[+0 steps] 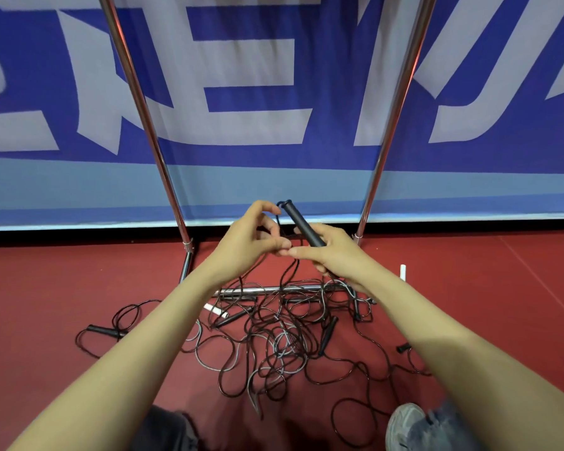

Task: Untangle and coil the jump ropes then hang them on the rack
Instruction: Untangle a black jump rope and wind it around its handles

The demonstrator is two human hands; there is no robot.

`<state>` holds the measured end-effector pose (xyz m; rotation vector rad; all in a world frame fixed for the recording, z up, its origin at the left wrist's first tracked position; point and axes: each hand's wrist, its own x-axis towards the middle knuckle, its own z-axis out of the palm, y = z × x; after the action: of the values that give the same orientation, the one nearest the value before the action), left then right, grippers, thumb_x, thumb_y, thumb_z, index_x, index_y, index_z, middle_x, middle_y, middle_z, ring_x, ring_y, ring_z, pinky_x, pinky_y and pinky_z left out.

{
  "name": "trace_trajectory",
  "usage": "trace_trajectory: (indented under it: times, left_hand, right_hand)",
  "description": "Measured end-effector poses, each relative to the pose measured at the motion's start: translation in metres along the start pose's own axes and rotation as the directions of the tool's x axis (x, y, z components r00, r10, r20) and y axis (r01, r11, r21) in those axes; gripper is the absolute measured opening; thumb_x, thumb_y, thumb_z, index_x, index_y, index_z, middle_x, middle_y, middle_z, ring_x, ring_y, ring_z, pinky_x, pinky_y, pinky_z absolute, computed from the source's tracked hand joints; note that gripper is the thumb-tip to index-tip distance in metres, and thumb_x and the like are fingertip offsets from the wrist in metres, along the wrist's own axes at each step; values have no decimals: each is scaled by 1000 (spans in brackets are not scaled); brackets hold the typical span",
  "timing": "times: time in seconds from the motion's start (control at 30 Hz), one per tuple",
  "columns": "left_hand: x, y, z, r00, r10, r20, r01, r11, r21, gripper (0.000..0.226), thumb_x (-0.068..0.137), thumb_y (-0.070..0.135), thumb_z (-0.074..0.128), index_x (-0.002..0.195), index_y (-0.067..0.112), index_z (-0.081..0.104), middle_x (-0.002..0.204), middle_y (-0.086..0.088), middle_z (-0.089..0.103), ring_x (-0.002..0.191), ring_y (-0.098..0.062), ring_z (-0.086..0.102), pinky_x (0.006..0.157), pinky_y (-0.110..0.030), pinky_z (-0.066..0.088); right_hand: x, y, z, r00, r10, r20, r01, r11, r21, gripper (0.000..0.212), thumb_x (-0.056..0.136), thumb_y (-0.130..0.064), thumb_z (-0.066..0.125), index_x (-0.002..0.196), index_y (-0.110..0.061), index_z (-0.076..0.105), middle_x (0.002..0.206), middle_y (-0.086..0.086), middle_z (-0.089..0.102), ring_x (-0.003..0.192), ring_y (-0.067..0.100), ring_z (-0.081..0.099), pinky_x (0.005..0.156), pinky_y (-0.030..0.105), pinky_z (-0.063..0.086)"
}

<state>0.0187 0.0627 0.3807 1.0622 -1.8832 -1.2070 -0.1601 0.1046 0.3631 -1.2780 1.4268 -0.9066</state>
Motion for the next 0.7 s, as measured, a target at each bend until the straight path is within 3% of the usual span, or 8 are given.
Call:
trace_trajectory:
  times: [0.1, 0.2, 0.33, 0.4, 0.47, 0.53, 0.6, 0.7]
  left_hand:
    - [0, 2, 0, 1000, 11, -9, -12, 996, -93, 43, 83, -1, 70, 116, 4, 44, 79, -4, 56, 69, -22, 67, 77, -41, 55]
    - [1, -6, 2, 998, -70, 7, 70, 984, -167, 39, 84, 1, 70, 112, 6, 44, 81, -6, 56, 61, -23, 65, 61, -33, 56]
    - [-4, -45, -6, 913, -322, 250, 232, 915, 329, 12, 85, 8, 70, 88, 11, 58, 75, 1, 64, 66, -13, 62, 68, -30, 49]
    - [-7, -62, -15, 891, -411, 192, 282, 833, 476, 9, 83, 9, 71, 82, 11, 62, 73, 1, 68, 69, -14, 62, 69, -27, 48]
    - [-6, -67, -23, 924, -380, -37, 360, 834, 418, 16, 81, 11, 75, 85, 9, 60, 73, -5, 68, 62, -14, 62, 61, -23, 50]
    - [-3, -57, -28, 925, -288, -248, 339, 920, 197, 20, 81, 6, 75, 90, 6, 57, 73, -13, 67, 51, -9, 62, 53, -19, 51]
    - [0, -41, -25, 934, -195, -300, 239, 964, 117, 15, 81, 5, 74, 90, 4, 62, 75, -14, 66, 50, -8, 63, 53, -18, 53]
    - [-5, -16, -5, 975, -84, -206, 131, 966, 224, 12, 80, 13, 77, 89, 8, 72, 76, -6, 67, 56, -11, 62, 51, -11, 47]
  right_hand:
    - [-1, 0, 1, 998, 22, 59, -22, 1000, 5, 27, 85, -24, 72, 105, -6, 68, 55, -6, 47, 42, 6, 38, 42, 17, 29]
    - [0, -7, -4, 998, 28, -61, -28, 1000, 13, 12, 87, -22, 70, 90, -13, 64, 56, -6, 52, 39, 4, 39, 39, 14, 29]
    - [6, -12, -33, 944, 10, -331, 21, 996, 88, 12, 88, -21, 68, 80, -16, 61, 57, -3, 51, 40, 6, 39, 41, 17, 31]
    - [8, -7, -48, 906, -10, -423, -2, 1000, -29, 14, 88, -24, 68, 77, -17, 61, 58, -2, 54, 47, 11, 44, 51, 25, 39]
    - [9, 0, -55, 907, -9, -422, -74, 981, -180, 11, 89, -25, 66, 82, -17, 61, 59, -3, 60, 54, 15, 50, 60, 29, 43]
    - [8, 2, -54, 929, 11, -371, -168, 904, -394, 10, 93, -26, 59, 94, -16, 58, 63, -5, 65, 58, 16, 55, 62, 28, 45]
    - [7, -1, -47, 940, -13, -340, -160, 867, -473, 18, 95, -29, 56, 102, -13, 59, 69, -4, 68, 60, 14, 59, 65, 30, 50]
    - [-3, -16, -29, 974, -90, -210, 19, 948, -318, 21, 91, -32, 64, 106, -19, 65, 78, -3, 64, 67, 11, 56, 66, 24, 43]
